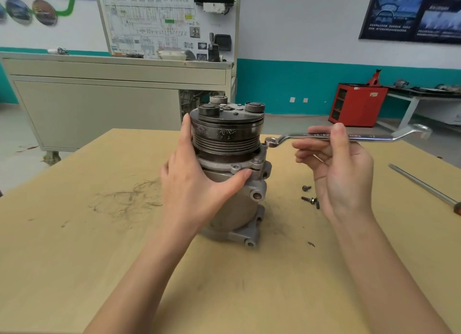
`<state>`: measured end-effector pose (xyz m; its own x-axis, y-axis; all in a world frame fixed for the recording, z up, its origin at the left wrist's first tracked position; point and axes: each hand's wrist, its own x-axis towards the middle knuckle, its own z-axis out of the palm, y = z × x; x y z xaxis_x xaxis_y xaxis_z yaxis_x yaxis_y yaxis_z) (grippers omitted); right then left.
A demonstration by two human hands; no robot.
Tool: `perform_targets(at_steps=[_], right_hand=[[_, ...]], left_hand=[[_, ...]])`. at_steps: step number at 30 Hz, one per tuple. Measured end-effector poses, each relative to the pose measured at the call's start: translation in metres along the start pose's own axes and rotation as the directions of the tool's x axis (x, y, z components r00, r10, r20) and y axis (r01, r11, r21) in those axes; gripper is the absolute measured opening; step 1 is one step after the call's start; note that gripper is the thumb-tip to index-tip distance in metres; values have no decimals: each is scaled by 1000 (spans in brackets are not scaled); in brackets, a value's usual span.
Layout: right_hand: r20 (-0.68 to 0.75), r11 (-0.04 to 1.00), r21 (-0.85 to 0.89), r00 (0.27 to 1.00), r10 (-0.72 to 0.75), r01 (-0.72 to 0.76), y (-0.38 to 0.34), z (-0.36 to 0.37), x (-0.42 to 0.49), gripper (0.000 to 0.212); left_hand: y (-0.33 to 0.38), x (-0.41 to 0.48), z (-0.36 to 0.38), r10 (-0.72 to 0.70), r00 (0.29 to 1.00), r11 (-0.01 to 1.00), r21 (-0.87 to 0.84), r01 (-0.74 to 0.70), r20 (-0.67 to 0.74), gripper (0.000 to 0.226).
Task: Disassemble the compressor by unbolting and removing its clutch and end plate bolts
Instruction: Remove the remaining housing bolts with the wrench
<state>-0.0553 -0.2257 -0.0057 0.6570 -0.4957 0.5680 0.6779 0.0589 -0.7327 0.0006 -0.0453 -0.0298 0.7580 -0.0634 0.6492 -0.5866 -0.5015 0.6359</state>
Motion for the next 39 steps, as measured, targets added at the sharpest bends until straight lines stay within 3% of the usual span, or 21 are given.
perform_targets(at_steps=[3, 7, 13, 22, 24, 26, 29, 31, 33, 36, 39], right_hand=[[30, 999, 6, 998, -52, 51, 8, 11, -11, 34], [34, 966, -164, 979, -199, 202, 17, 15, -21, 33], [48, 883, -242, 914, -404, 403, 21, 13, -26, 23], [169, 720, -359, 800, -575, 594, 29, 9, -29, 30], [159, 746, -343, 818, -553, 571, 31, 10, -30, 27], [88, 857, -260, 895, -438, 445, 31, 10, -25, 25], [-26, 999, -27, 999, -20, 19, 29, 10, -7, 35], [25, 945, 143, 956, 293, -294, 31, 10, 4, 38], [71, 855, 269, 894, 443, -444, 35, 12, 11, 36], [-10, 868, 336, 920, 391, -365, 32, 10, 17, 38], [-112, 998, 44, 992, 50, -45, 22, 8, 10, 39]], left_hand=[[2, -3, 4, 0, 999, 1000, 15, 0, -46, 119], [1, -3, 5, 22, 997, 998, 53, -19, -71, 117], [0, -4, 4, 15, 998, 998, 54, -12, -54, 119], [3, -4, 5, 12, 997, 999, 47, -9, -71, 119], [4, -4, 5, 13, 997, 999, 44, -10, -75, 118], [4, -5, 5, 15, 997, 999, 43, -12, -77, 118], [4, -4, 6, 12, 997, 999, 38, -9, -82, 117], [4, -5, 7, 7, 996, 999, 35, -4, -90, 117], [4, -5, 7, 10, 995, 999, 33, -7, -95, 116], [3, -5, 7, 12, 996, 999, 34, -9, -87, 117], [2, -4, 6, 6, 996, 999, 45, -2, -85, 118]])
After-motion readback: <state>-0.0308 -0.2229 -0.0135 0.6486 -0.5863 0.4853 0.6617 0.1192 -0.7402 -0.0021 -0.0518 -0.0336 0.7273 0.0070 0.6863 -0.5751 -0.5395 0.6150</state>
